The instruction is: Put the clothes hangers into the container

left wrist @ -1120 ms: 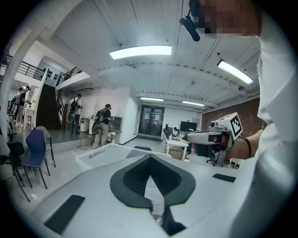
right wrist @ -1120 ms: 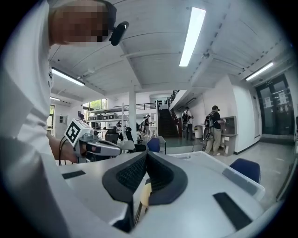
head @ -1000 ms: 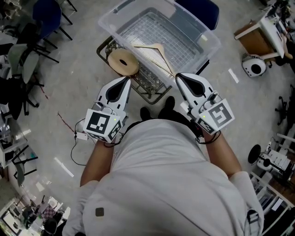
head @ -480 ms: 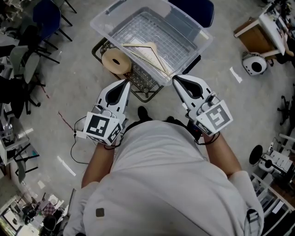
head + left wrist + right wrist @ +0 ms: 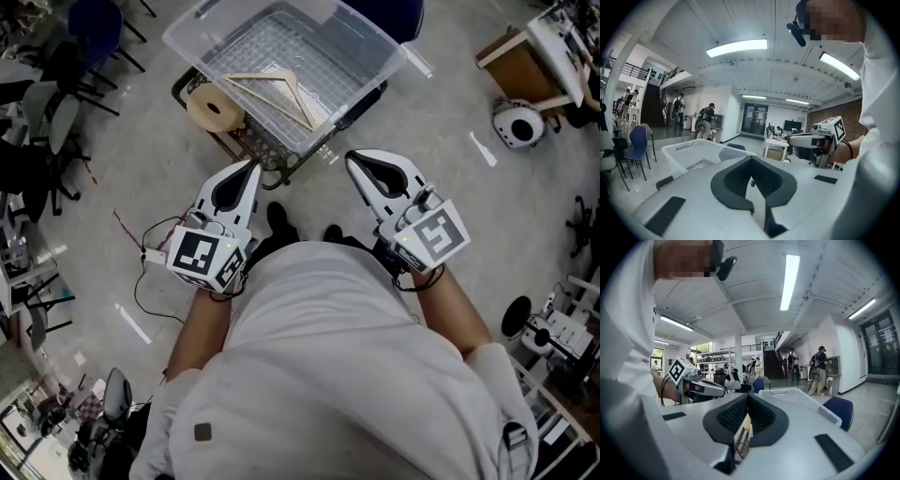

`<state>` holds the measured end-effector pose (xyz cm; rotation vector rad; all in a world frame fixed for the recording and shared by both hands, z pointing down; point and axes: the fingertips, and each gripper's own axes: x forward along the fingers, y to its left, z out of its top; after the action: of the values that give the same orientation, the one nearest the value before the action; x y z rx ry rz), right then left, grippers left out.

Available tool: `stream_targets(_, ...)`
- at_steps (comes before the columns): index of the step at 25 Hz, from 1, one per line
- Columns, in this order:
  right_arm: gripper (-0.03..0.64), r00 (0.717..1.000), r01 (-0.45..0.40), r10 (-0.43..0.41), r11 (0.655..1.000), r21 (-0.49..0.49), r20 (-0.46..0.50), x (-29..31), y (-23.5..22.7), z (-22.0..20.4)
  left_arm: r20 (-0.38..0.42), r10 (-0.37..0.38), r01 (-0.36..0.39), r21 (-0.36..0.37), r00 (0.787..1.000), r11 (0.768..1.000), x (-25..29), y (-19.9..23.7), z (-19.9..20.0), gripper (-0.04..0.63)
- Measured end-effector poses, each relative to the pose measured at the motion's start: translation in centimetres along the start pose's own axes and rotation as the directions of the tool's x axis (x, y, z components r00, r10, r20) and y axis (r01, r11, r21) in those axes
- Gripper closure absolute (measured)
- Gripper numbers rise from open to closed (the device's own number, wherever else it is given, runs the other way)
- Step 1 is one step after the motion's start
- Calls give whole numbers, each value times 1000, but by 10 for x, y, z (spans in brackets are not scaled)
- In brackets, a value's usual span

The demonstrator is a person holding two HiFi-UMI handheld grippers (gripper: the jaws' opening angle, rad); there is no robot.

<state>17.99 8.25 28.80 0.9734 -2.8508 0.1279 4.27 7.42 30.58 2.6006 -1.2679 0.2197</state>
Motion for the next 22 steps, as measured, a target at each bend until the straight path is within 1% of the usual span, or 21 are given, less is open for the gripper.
stream_targets(2,598,1000,-11,11,1000,-3,1,-19,0,-3,-2,11,-11,2,1000,1000,0,-20,-4,578)
stream_targets(5,598,999,-33,33,999,20,2,-46,2,-11,-9,29,-29,2,1000,1000,-4,-48,-11,578)
stream_targets(9,598,998,-62,62,998,30,-4,-65,12,-16,-8,58,-58,7,998,998,-18,-67,-12,578)
stream_targets(12,598,996,-83,83,996,25,-12,-73,25,-20,-9,78,-78,12,997,997,-33,-76,-16,578)
stream_targets(16,598,996,-86,86,996,33,-9,-75,50,-25,-17,89,-89,9,996,996,-59,-77,-25,578)
stream_targets(22,598,998,-58,58,998,19,-17,-71,89,-25,-13,59,-58,23,998,998,-94,-74,-30,578)
